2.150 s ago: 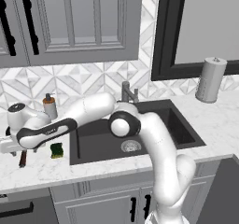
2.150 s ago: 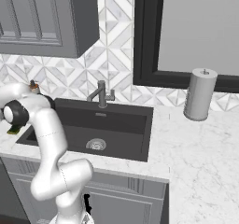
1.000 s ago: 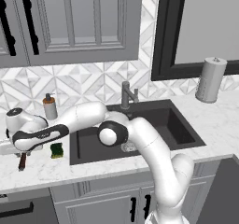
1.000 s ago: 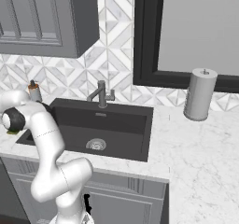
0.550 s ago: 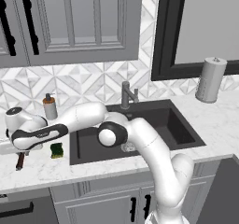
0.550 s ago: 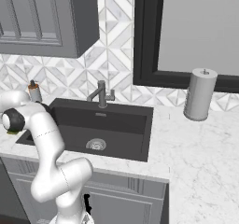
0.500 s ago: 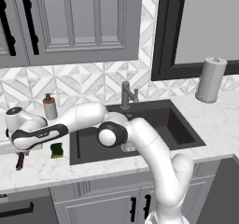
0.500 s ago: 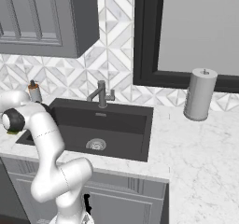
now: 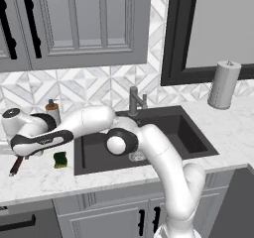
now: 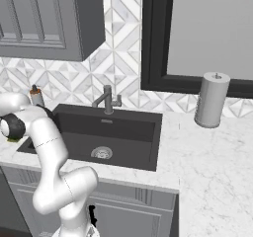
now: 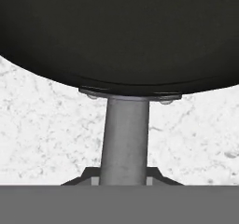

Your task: Pick the pan and sponge and place them into the sink. Then turn on the water.

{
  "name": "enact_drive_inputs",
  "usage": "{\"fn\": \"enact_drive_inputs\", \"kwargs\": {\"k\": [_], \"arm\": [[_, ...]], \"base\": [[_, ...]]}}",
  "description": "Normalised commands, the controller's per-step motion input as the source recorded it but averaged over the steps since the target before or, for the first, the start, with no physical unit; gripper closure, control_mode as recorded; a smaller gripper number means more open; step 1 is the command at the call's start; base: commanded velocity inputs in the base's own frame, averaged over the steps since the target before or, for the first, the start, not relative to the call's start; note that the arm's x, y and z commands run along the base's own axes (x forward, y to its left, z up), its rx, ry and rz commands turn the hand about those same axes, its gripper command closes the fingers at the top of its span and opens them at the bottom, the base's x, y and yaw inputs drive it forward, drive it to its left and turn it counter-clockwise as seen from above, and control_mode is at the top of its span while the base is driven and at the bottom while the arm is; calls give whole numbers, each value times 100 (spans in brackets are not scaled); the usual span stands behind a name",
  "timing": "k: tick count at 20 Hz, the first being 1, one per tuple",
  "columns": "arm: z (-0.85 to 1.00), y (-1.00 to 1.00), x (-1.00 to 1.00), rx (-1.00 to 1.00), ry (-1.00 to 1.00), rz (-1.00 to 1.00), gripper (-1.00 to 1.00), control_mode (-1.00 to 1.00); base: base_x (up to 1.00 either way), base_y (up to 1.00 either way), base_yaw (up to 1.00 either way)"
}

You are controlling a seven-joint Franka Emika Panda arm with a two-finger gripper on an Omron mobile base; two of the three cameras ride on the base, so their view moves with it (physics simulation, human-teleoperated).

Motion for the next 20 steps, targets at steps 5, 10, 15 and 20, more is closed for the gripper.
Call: {"fn": "enact_drive_inputs", "kwargs": {"k": [5,10,15,20], "arm": [[20,-19,-7,0,0,-46,100,-100],[0,-53,-2,0,0,-52,100,-100],[0,-61,0,0,0,-28,100,-100],[0,-58,0,2,-1,-16,100,-100]], "base": [[0,0,0],[0,0,0],[0,0,0],[0,0,0]]}}
